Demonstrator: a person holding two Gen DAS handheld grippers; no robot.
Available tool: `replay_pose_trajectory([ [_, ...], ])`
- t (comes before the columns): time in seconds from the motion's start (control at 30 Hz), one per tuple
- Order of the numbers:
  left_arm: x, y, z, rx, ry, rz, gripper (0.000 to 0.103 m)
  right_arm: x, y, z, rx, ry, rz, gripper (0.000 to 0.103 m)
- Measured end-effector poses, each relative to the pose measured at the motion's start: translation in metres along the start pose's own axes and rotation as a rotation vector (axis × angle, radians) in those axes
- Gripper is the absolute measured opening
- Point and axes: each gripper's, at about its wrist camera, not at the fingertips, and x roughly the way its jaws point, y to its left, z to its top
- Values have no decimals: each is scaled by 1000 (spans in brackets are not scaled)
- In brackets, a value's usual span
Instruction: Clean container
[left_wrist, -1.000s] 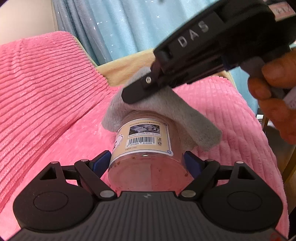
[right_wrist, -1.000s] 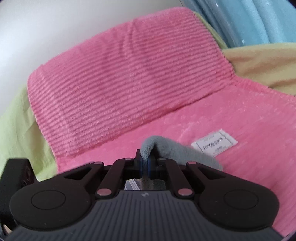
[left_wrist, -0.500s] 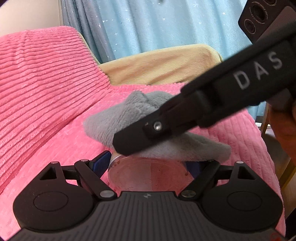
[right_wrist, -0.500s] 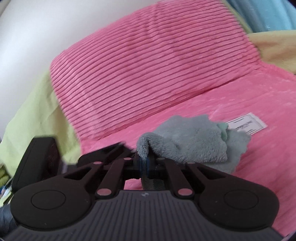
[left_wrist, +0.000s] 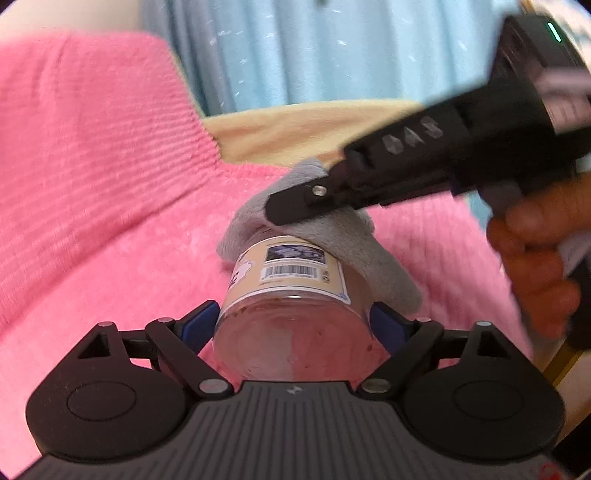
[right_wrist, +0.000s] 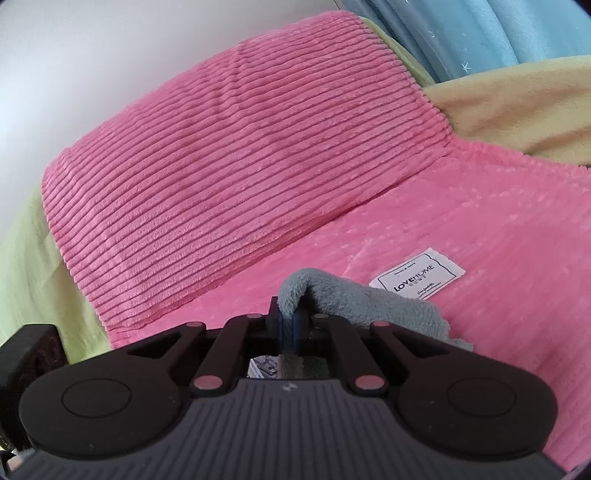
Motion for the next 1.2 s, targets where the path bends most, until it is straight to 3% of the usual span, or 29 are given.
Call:
replay_pose_trajectory([
  [0.13,4,19,-3,-175,23,-61,86,2,3,1,-5,2,-8,4],
  [0.27,4,19,-3,-150,19,-57,85,3,18,0,-54,44,47,5],
  [0.4,5,-1,-4,66,13,52,85,6,33,-9,-82,118,167,4],
  [0.47,5,-14,-7,183,9,101,85,7,37,-10,-109,128,169,3],
  [0.53,6,-25,-11,285,4,138,85,7,31,-7,-95,109,138,2],
  [0.6,8,-33,-13,351,0,157,85,6,16,0,-32,53,52,2],
  [0.73,9,-39,-16,391,-4,168,85,4,-3,5,52,11,9,2],
  [0.83,9,-36,-13,349,-2,157,86,2,5,2,0,10,-6,2],
  [1.03,3,3,-5,-7,-14,17,90,1,3,5,2,9,-10,2],
  [1.2,10,18,-8,-147,22,-48,87,1,5,5,-4,10,-16,4],
])
